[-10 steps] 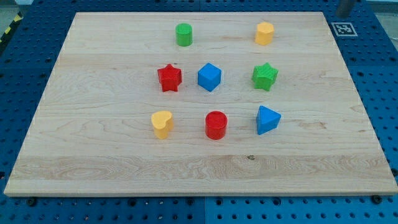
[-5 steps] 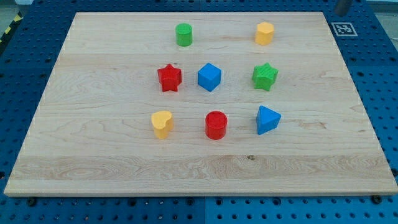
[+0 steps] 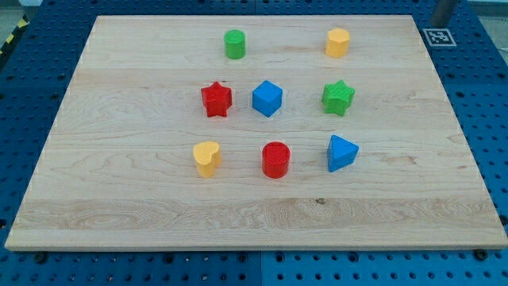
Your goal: Move the yellow hexagon to the bottom right
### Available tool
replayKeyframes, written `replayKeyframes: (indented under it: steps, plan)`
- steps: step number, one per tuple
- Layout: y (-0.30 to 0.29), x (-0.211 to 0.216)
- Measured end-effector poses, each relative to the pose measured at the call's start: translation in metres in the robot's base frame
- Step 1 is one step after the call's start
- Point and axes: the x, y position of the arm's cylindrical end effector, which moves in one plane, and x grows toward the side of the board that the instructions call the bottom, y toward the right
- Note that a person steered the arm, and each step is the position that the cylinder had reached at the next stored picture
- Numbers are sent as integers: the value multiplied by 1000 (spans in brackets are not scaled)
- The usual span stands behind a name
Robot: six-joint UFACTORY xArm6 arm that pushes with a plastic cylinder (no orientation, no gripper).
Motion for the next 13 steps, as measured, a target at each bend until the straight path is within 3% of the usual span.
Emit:
replayKeyframes:
  steps: [1,2,4,7,10,13]
  plan:
    - [-102,6]
    - [-160,-12]
    - [-190,15]
    - [-191,87]
    - [-177,190]
    - [-125,153]
